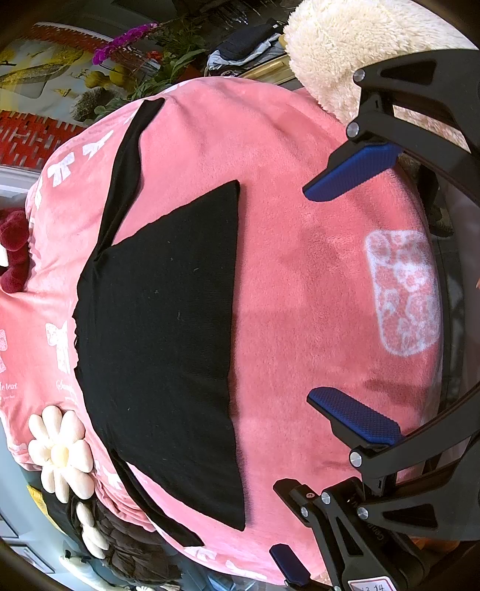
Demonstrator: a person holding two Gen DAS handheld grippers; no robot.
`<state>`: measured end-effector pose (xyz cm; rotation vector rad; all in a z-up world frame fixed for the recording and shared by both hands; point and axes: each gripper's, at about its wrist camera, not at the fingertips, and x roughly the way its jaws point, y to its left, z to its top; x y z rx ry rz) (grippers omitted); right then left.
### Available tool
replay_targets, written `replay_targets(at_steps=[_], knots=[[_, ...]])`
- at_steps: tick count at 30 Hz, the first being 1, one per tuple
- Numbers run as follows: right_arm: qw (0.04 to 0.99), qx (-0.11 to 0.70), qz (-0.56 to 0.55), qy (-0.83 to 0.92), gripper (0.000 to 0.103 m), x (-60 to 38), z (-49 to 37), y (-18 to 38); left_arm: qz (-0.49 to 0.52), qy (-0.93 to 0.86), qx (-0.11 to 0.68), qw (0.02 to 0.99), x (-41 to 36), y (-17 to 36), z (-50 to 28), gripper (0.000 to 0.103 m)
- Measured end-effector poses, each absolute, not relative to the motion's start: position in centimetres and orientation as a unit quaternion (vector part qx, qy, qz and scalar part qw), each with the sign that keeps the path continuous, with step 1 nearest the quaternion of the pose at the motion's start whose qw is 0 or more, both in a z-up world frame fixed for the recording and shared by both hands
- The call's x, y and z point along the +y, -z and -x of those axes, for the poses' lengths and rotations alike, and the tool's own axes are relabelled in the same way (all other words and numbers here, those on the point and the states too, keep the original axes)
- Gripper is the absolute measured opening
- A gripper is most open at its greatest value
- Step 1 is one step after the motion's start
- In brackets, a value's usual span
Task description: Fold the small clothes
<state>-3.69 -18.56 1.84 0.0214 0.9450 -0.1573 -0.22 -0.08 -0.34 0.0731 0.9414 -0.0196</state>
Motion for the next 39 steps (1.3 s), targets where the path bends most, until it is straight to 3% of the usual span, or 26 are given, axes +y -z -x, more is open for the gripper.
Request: replay_targets(at_steps=[39], knots=[[0.887, 0.455, -0.009, 0.076, 0.098, -18.51, 3.71, -1.88, -0.037, 0.008, 0.454, 0.89, 0.15, 0.49, 0.29, 0.088]])
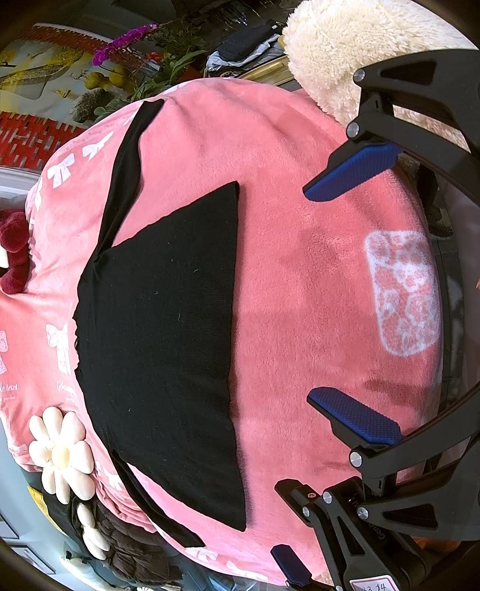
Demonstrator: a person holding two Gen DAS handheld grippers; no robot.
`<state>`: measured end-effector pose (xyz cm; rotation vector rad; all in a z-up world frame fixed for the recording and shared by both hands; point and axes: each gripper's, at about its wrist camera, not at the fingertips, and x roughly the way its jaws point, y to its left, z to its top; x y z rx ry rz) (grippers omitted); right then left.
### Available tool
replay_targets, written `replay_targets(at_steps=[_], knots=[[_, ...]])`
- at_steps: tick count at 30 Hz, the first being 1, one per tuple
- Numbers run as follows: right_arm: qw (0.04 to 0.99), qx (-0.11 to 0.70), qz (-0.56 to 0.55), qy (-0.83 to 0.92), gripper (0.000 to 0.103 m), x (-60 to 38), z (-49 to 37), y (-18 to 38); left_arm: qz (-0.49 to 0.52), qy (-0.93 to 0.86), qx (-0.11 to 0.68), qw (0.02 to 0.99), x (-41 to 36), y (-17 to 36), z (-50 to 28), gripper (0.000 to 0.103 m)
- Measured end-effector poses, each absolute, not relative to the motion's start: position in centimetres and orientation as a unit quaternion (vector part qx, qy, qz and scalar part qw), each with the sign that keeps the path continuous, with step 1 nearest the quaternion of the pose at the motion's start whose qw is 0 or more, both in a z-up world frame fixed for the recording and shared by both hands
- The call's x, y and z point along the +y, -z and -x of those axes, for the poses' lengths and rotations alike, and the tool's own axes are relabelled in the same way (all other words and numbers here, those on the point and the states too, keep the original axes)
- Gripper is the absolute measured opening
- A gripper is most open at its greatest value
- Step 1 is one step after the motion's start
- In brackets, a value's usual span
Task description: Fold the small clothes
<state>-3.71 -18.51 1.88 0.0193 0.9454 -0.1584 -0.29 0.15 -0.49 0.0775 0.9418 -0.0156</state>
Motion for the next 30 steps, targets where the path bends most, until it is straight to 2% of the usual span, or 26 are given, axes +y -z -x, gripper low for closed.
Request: replay_targets(at_steps=[11, 17, 26, 30], knots=[[0.884, 0.459, -0.015, 0.083, 0.098, -19.4, 3.1, -2.3, -0.012, 0.014, 0.445, 0.895, 1.1, -0.3, 0.9, 0.088], [0.895, 0.431, -0.034, 0.112, 0.098, -24.9, -0.5, -5.8, 0.019, 0.012, 0.436, 0.9, 3.0, -1.0, 1.4, 0.088], [0.88, 0.394, -0.142, 0.223, 0.098, -46.6, -11.4, -7.6, 0.045, -0.017, 0.422, 0.905, 4.0, -1.7, 0.3, 0.088], [0.863, 0.392, -0.192, 0.257, 0.089, -54.7, -14.1, -5.9, 0.044, -0.014, 0.445, 0.895, 3.4, -1.2, -0.8, 0.088]])
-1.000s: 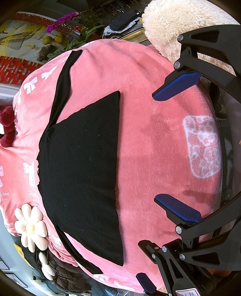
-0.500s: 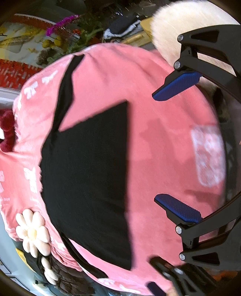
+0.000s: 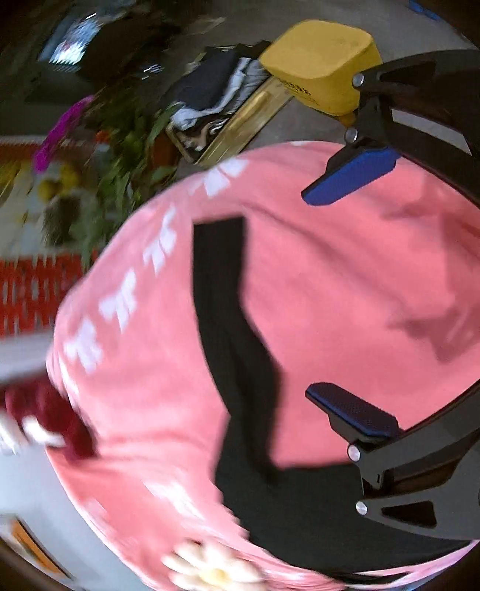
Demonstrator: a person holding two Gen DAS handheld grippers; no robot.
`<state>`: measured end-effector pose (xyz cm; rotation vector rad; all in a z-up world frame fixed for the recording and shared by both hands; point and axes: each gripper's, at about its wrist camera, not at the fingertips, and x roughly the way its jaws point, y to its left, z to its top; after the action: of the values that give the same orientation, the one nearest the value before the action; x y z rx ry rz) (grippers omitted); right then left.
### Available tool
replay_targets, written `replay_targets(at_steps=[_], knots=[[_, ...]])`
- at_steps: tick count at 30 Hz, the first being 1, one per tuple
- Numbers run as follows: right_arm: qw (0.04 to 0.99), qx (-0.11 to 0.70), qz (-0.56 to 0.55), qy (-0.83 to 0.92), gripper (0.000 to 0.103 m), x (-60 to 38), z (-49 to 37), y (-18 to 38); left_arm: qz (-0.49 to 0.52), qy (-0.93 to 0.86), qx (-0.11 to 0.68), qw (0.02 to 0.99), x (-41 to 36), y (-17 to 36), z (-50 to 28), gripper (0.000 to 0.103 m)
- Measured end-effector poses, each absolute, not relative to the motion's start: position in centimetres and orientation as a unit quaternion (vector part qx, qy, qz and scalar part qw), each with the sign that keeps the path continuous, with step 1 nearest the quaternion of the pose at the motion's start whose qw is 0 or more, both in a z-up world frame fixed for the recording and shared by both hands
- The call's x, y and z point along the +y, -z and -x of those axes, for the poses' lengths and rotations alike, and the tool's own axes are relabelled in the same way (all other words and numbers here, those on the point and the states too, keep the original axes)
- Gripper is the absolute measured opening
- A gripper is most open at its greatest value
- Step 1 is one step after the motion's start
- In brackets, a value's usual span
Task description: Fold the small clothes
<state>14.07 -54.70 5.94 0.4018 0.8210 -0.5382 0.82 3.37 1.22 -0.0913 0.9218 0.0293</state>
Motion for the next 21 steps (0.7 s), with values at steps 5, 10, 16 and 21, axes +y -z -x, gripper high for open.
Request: replay_targets(at_steps=[5, 10, 16, 21], knots=[[0.847, 0.398, -0.231, 0.267, 0.072, -61.2, -17.3, -3.0, 0.03, -0.007, 0.465, 0.885, 1.4, -0.6, -2.9, 0.088], [0.835, 0.406, -0.255, 0.271, 0.068, -64.1, -20.2, -0.6, 0.018, 0.014, 0.471, 0.882, -0.8, -0.3, -5.3, 0.088], [0.833, 0.414, -0.282, 0.237, 0.004, -64.3, -22.3, 0.7, 0.006, 0.037, 0.481, 0.876, -2.6, 0.3, -7.8, 0.088], [0.877, 0.333, -0.295, 0.181, 0.004, -61.8, -23.4, -6.1, 0.013, 0.054, 0.487, 0.872, -2.2, 0.8, -8.7, 0.088]])
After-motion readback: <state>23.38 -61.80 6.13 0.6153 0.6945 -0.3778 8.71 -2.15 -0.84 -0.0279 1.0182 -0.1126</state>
